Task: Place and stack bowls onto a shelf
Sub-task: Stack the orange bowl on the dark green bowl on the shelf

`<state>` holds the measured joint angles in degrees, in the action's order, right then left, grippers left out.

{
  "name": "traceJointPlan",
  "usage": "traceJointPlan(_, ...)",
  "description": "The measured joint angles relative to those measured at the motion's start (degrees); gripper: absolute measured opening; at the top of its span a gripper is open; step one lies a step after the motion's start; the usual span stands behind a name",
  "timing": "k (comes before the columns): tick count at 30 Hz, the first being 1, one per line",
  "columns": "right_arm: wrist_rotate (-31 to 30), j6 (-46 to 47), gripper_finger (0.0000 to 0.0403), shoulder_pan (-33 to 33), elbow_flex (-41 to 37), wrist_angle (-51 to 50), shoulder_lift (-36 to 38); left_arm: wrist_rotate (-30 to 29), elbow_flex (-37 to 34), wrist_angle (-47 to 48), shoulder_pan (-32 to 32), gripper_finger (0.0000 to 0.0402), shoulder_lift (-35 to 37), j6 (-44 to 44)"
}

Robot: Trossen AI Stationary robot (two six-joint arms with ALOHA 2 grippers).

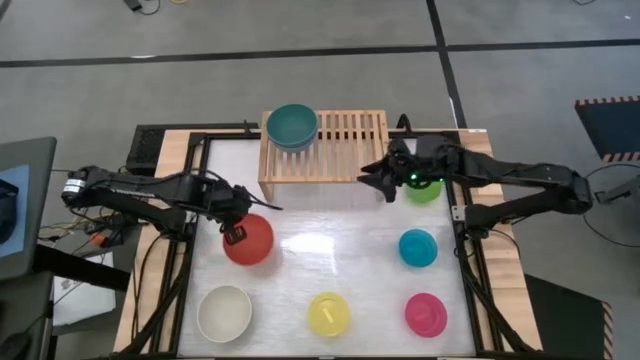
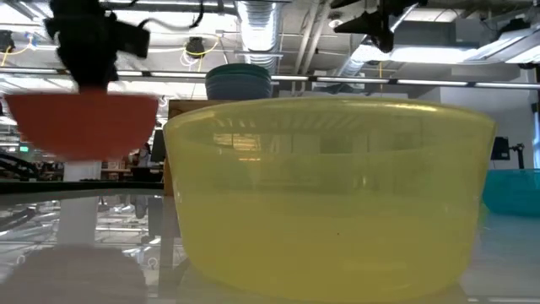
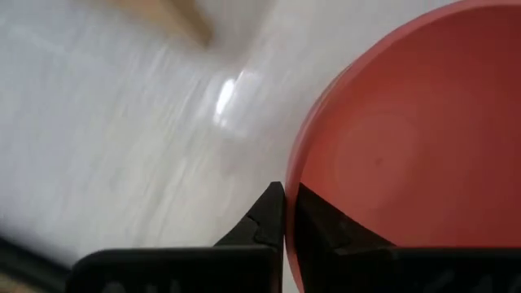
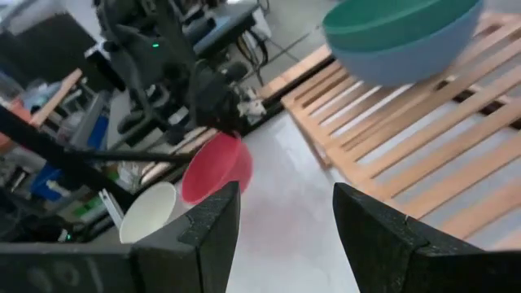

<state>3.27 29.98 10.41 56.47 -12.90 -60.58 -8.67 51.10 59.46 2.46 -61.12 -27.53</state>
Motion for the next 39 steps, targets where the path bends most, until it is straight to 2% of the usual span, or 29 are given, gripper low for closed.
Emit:
traceJointPlan(6, -0.1, 0.0, 0.0224, 2.7, 0.0, -3.2, 4.2, 4.6, 11.9, -0.4, -2.2, 0.0, 0.0, 5.6)
traceJointPlan(8, -0.1, 0.0, 0.0224, 3.4, 0.0, -4.2, 4.9, 2.7, 16.6, -0.4, -4.5, 0.0, 0.0, 6.9)
traceJointPlan(13, -0.2, 0.0, 0.0224, 4.4, 0.0, -5.2, 5.3, -7.3, 27.7, -2.7, -13.8, 0.0, -0.3, 6.9)
traceJointPlan(16, -0.2, 0.4, 0.0224, 4.4, 0.0, -5.1, 5.1, -8.8, 32.3, -6.6, -20.6, 0.0, -1.4, 6.9)
traceJointPlan(20, -0.2, 0.4, 0.0224, 4.3, 0.0, -5.3, 5.0, -4.9, 37.5, -10.2, -28.5, 0.0, -5.2, 8.3)
traceJointPlan(25, -0.3, 1.1, 0.0224, 4.1, 0.0, -5.6, 5.1, -3.0, 43.0, -7.6, -36.0, 0.0, -13.0, 9.9)
traceJointPlan(30, -0.7, 2.1, 0.0224, 3.7, 0.0, -8.2, 5.1, 1.4, 49.6, -5.8, -42.4, 0.0, -21.7, 10.7)
traceJointPlan(39, -7.2, 4.8, 0.0224, 0.2, 0.0, -13.6, 5.1, 7.4, 62.9, 5.3, -47.4, 0.0, -34.8, 15.3)
